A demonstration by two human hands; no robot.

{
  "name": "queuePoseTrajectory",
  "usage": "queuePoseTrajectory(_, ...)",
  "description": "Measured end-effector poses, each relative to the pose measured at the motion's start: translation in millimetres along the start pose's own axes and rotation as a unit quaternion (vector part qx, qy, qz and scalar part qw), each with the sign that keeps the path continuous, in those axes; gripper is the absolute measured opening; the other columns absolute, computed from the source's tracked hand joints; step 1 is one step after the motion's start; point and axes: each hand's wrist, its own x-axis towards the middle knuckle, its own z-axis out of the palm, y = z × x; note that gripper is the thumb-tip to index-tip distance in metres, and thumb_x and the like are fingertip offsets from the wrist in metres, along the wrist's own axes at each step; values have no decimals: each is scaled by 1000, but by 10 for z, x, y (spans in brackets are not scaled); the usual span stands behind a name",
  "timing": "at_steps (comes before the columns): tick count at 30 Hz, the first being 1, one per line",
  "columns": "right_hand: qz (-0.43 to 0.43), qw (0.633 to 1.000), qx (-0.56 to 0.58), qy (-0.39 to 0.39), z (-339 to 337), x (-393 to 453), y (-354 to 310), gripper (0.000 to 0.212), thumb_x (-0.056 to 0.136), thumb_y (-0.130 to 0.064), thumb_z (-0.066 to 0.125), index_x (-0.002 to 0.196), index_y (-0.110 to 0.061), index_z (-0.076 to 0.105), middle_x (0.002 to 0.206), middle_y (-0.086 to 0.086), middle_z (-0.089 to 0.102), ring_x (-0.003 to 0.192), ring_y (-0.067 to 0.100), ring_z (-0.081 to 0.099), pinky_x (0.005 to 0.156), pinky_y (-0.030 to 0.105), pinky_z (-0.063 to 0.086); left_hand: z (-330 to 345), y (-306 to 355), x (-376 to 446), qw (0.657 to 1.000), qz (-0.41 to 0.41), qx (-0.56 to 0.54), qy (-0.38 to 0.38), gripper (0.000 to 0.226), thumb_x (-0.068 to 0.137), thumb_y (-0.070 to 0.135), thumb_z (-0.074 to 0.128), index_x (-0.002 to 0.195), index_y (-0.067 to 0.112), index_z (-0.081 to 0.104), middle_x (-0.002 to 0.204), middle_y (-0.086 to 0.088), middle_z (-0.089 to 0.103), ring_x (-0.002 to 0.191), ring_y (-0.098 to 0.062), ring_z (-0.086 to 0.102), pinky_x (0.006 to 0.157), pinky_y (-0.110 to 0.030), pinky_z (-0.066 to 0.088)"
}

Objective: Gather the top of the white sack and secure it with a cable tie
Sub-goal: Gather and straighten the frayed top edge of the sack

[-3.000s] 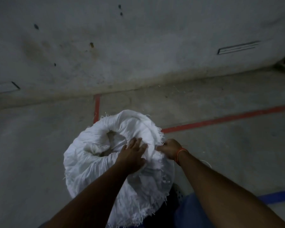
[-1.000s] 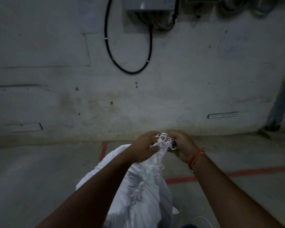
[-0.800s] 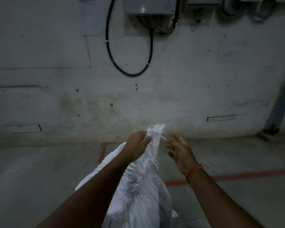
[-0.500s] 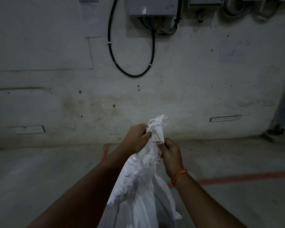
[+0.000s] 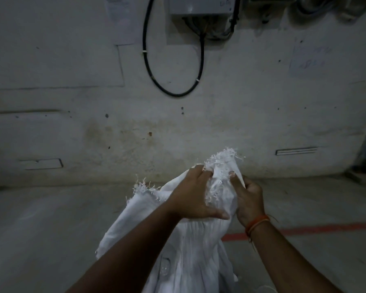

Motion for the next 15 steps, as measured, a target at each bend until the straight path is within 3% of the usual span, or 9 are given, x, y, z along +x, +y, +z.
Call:
queuePoseTrajectory(2, -1, 1000, -6, -30, -39, 21, -3, 29, 82, -27, 77, 98, -3, 76, 96, 20, 76, 85, 32, 73, 76, 42, 60, 103, 3, 34, 998, -10, 7, 69, 81, 72, 60, 76, 135, 17, 50, 133, -3, 51, 122, -19, 47, 104, -31, 44)
queuePoseTrajectory(4, -12, 997, -42, -59, -121, 37, 26, 47, 68, -41, 85, 95, -4, 76, 94, 19, 77, 84, 31, 73, 71, 37, 61, 74, -38, 98, 989, -26, -26, 146, 37, 84, 34, 73, 116, 16, 66, 116, -5, 63, 107, -20, 58, 92, -33, 50)
queuePoseTrajectory(6, -6, 994, -68, -83, -210, 30, 31, 64, 53, -53, 89, 93, -4, 76, 92, 16, 77, 82, 29, 73, 67, 35, 60, -5, -116, 159, 985, -26, -49, 161, 14, 88, 24, 72, 99, 15, 75, 100, -5, 71, 96, -22, 64, 82, -30, 51)
queuePoseTrajectory(9, 11, 991, -78, -104, -310, 19, 20, 63, 55, -53, 89, 95, -6, 78, 98, 22, 76, 89, 37, 73, 75, 43, 60, -99, -185, 165, 989, -25, -71, 130, 13, 88, 28, 74, 93, 16, 78, 94, -4, 74, 89, -20, 67, 78, -29, 51)
queuePoseTrajectory(12, 20, 992, -56, -108, -335, 29, 3, 31, 81, -26, 75, 98, 0, 76, 102, 27, 74, 100, 49, 68, 86, 55, 55, -132, -221, 147, 984, -43, -115, 131, 18, 86, 34, 76, 87, 15, 78, 86, -1, 72, 78, -13, 64, 70, -23, 45)
queuePoseTrajectory(15, 2, 992, -57, -112, -287, 68, -36, 23, 90, -10, 65, 106, 5, 72, 106, 25, 74, 103, 45, 68, 95, 58, 52, -118, -179, 133, 979, -37, -143, 137, 20, 85, 34, 77, 80, 15, 76, 80, -1, 69, 75, -12, 62, 68, -27, 45)
